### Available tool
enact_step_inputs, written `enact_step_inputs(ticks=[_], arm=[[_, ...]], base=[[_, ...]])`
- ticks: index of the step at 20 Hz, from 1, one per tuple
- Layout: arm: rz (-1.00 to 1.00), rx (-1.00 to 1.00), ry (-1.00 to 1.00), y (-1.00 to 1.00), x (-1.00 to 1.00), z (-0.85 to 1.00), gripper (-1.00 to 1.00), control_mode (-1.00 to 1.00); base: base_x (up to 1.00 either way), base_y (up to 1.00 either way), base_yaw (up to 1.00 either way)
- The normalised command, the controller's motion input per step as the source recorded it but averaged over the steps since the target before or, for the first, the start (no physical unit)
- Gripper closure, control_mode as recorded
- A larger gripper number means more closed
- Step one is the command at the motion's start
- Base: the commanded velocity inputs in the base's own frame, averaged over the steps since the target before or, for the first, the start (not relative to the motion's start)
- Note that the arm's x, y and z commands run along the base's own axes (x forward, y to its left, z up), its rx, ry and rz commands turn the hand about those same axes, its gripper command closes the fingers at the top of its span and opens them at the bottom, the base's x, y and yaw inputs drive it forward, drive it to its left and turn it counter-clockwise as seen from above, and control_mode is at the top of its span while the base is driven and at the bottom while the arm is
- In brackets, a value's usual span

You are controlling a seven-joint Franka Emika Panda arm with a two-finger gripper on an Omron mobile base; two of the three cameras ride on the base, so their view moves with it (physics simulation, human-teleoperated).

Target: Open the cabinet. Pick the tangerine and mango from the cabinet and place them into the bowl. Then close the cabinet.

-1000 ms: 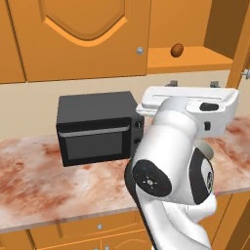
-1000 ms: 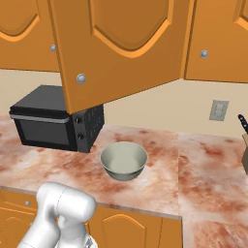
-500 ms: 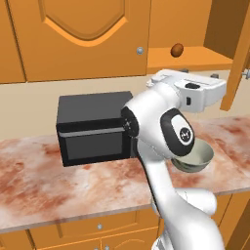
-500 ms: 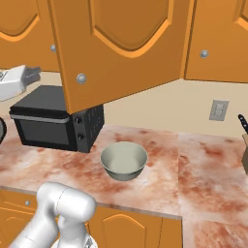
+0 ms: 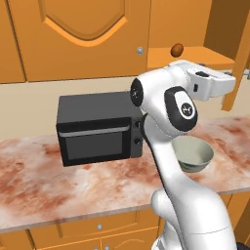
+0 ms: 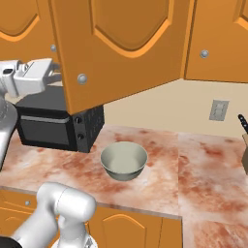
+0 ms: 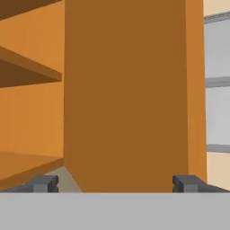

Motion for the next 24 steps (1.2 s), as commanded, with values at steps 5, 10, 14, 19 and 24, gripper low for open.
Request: enact_step_inputs(ticks=[5,10,14,19,24], arm=[[-0.01,0.03,0.01,-0.27,0.37,-0.02,-1.0,-1.0],[-0.14,0.09,0.0,-0.93,0.0,-0.01,-1.0,-1.0],[-0.18,0.12,0.0,-1.0,0.0,-0.04,-1.0,-1.0],[-0.09,0.09,0.0,-0.88,0.1,-0.09,-1.0,-1.0],[0.0,0.0,0.0,-0.04,0.13,-0.05,-1.0,-1.0]], base=[[0.0,0.0,0.0],[0.0,0.0,0.0],[0.0,0.0,0.0],[0.0,0.0,0.0],[0.0,0.0,0.0]])
